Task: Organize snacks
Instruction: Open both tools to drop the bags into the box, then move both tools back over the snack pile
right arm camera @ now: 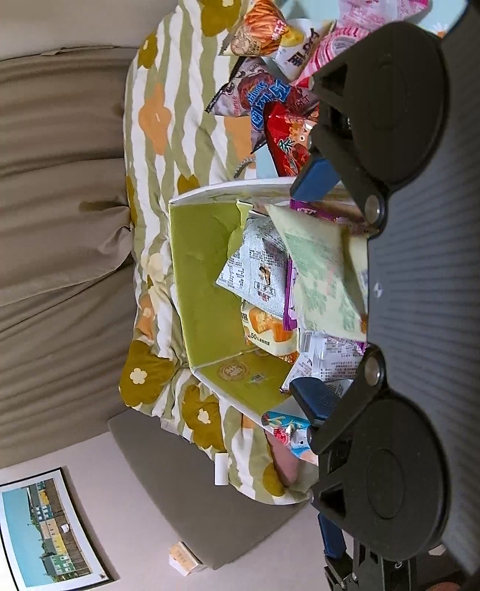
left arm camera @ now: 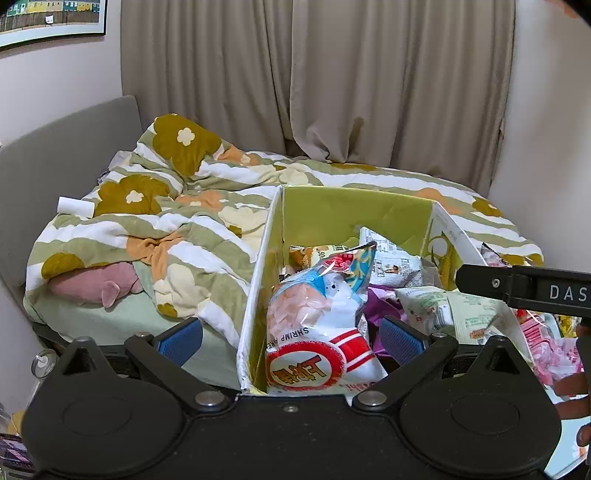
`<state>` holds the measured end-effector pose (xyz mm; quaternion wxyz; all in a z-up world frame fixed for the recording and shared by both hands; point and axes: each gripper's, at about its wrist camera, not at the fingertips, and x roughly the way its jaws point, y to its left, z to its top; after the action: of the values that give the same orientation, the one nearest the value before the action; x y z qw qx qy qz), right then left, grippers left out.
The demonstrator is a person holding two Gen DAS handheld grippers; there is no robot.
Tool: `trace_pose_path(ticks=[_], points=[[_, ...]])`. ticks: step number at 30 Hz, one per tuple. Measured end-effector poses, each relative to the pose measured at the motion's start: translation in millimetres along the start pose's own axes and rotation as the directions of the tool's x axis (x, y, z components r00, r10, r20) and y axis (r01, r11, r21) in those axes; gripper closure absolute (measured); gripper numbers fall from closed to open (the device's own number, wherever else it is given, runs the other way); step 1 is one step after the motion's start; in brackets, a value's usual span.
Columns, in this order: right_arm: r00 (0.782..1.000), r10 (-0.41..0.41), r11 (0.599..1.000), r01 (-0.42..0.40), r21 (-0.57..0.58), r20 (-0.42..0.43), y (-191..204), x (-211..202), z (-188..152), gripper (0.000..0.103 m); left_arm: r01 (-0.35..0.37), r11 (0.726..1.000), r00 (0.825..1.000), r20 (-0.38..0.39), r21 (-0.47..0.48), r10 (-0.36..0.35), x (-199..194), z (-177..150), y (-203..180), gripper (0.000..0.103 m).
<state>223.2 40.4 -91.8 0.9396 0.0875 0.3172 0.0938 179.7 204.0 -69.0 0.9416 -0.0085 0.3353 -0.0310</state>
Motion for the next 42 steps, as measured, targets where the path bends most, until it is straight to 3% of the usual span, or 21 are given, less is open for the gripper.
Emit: trace_pose_path(ticks=[14,25,32,37,42], points=[[0.999,-0.010,1.000,0.010,0.000,0.034,2.8,-34.1,3.6,0.000,0.021,1.000,0.999,0.037,0.011,-0.021,-34.6,-1.9,-2.2,0.000],[0.990,-0.105,0.993,0.100,0.058,0.094,-16.8,-89.1,-2.3,0.000,0.127,0.990,0.989,0.075,0.062,-0.131,-59.5,4.3,-29.4,0.000],[0.972,-0.200,0.978,0.191,0.079,0.122,-56.0,-128.7,-3.2,0.000,0.209,0.972,0.971,0.092,0.109,-0.220,-67.6,13.4,-78.7,0.000],[0.960,-0.248,0.965,0.233,0.121,0.132,-109.5,-153.1,-2.6,0.000,0.236,0.963,0.964,0.092,0.130,-0.248,-66.8,12.4,-130.3,0.000],[0.947,-0.297,0.954,0.288,0.086,0.124,-165.5,-165.5,0.4,0.000,0.246,0.963,0.965,0.066,0.113,-0.254,-58.4,9.0,-188.3,0.000]])
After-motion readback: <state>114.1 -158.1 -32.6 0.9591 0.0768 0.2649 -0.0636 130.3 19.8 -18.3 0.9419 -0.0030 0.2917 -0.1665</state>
